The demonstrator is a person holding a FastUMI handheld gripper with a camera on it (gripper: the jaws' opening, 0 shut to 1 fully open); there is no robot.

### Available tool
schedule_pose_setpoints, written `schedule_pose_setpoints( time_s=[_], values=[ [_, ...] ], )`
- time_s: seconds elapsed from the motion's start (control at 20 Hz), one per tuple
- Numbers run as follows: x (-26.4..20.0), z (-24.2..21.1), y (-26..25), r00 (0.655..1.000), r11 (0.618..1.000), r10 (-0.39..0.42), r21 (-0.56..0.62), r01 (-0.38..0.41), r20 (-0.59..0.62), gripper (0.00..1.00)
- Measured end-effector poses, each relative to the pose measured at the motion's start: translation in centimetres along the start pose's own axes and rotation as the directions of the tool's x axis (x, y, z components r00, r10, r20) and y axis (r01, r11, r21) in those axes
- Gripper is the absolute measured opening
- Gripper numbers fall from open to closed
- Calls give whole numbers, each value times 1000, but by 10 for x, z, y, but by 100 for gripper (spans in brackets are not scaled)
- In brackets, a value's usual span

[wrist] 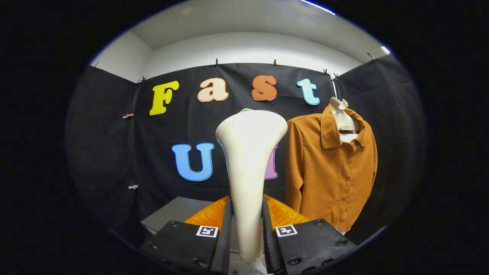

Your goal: Iron the clothes twice with a garment steamer, once on the left side and once on the right side.

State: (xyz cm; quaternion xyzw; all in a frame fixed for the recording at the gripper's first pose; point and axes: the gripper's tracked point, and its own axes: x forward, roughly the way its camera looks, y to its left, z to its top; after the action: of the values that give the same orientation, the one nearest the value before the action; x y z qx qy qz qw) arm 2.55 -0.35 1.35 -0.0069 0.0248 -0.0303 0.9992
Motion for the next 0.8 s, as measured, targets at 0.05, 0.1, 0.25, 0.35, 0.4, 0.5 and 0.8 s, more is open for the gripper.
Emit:
schedule_pose_setpoints(
  time_s=[0.05,0.1,0.25,0.35,0.4,0.5,0.8],
  values=[
    [0,2,0,1000,1000,1,0,-1,7,40],
    [-2,4,1,1000,1000,1,3,-1,14,39],
    [-2,7,0,1000,1000,5,5,-5,22,39],
    [-3,8,1,1000,1000,13,-3,-13,22,40],
    [-3,8,2,1000,1000,18,-3,-18,23,39],
    [-3,10,0,999,1000,19,-5,-19,28,40],
    [-6,11,-3,999,1000,23,-8,-23,32,39]
  ],
)
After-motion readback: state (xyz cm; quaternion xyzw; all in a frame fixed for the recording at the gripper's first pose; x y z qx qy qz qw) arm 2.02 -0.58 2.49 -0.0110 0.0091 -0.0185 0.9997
